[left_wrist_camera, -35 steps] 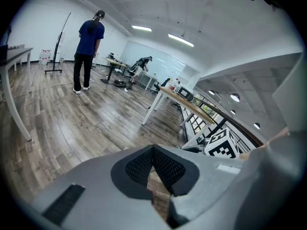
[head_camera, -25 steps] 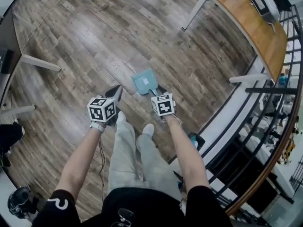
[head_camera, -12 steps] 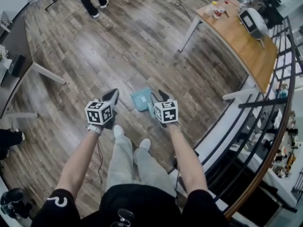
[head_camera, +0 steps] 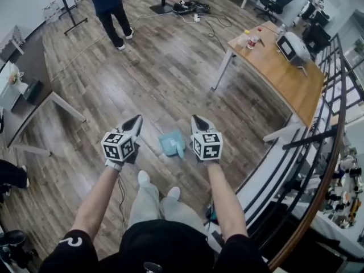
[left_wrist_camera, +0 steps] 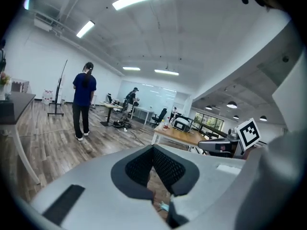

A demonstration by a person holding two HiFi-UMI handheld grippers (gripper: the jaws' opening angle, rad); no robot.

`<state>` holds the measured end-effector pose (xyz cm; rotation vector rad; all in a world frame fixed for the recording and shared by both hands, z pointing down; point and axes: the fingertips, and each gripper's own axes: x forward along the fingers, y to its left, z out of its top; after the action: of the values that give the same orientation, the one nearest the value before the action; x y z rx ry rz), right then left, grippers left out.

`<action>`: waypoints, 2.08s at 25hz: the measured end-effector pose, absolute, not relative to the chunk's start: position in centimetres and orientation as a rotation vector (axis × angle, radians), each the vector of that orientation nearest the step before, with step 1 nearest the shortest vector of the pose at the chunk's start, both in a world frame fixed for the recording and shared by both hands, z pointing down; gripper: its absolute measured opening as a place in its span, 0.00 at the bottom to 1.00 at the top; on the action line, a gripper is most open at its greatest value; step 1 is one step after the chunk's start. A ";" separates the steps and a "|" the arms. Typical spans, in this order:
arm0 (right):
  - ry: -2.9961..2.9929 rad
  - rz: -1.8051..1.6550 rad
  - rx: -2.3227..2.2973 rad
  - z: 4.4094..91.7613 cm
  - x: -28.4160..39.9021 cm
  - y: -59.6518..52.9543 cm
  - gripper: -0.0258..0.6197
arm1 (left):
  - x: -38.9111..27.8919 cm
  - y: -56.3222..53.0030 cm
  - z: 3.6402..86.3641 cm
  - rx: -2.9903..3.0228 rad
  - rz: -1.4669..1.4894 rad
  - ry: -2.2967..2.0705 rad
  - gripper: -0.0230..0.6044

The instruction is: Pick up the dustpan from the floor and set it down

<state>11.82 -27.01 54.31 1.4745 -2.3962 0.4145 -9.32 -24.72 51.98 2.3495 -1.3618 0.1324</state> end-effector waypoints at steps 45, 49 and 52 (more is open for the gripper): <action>-2.544 0.263 1.428 40.2 15.6 -22.1 0.03 | -5.6 -20.9 41.8 2.487 0.104 -1.410 0.03; -2.551 0.265 1.415 40.1 15.6 -21.7 0.03 | -5.5 -20.6 42.1 2.481 0.109 -1.408 0.03; -2.552 0.261 1.407 40.1 15.3 -21.7 0.03 | -5.6 -20.5 42.0 2.475 0.107 -1.407 0.03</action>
<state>15.34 -21.70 40.06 1.4071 -2.5523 0.2605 -5.64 -20.48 42.02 2.4749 -1.4069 0.1071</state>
